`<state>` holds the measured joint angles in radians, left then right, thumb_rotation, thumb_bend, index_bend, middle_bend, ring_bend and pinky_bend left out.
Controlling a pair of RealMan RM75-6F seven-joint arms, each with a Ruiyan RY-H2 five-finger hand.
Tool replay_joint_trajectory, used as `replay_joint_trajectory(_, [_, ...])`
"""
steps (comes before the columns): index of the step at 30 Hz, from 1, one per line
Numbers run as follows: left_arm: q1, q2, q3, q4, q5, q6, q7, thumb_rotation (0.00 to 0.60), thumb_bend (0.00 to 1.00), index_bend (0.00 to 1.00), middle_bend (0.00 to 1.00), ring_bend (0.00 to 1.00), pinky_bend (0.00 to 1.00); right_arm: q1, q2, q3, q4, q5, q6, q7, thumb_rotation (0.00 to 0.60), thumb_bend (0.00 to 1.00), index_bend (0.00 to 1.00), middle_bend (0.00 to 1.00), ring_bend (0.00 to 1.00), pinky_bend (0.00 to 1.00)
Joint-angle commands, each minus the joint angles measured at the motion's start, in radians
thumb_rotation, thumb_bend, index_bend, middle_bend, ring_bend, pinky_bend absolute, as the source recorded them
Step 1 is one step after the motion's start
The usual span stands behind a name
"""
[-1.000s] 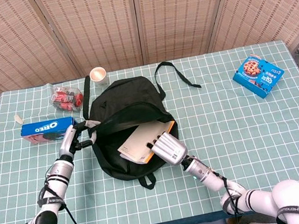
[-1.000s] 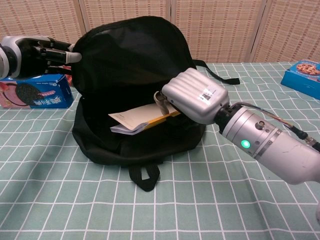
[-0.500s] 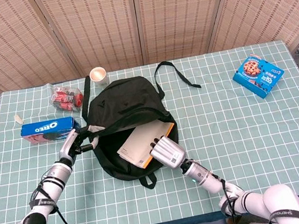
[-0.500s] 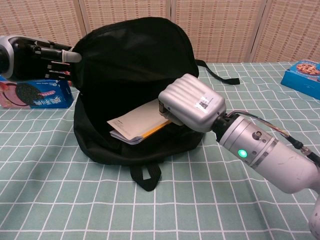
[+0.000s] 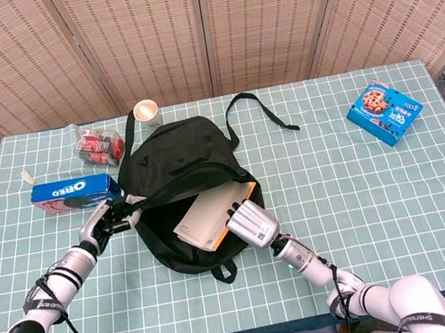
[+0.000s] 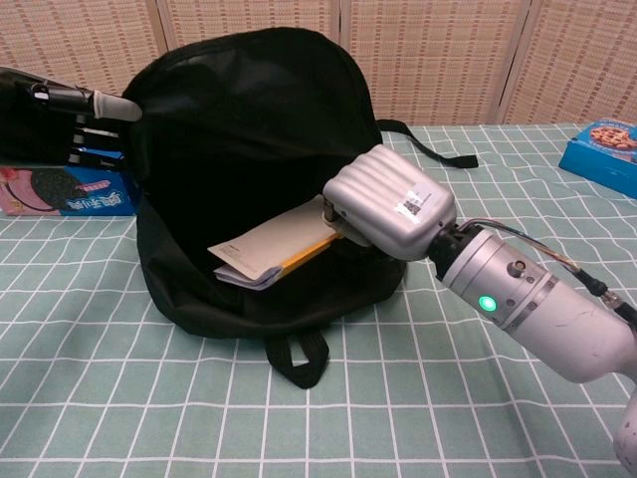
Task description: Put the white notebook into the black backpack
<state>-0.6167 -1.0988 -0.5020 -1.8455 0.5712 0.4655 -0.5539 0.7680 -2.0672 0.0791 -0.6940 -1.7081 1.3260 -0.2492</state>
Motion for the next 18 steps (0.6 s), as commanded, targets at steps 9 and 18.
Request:
replay_joint_trajectory(9, [0.002,0.044,-0.009,-0.001,-0.001,-0.068,-0.077,0.6,0.6,0.78,0.33,0.13,0.1,0.016,-0.093,-0.005,0.184,0.004,0.04,0.109,0.6,0.44,1.0,0.9,0.8,0.94])
replay_joint_trajectory(18, [-0.001,0.069,0.004,0.007,-0.005,-0.074,-0.104,0.6,0.6,0.78,0.33,0.13,0.1,0.001,-0.065,-0.005,0.135,0.03,0.02,0.05,0.6,0.06,0.66,0.75,0.66,0.9])
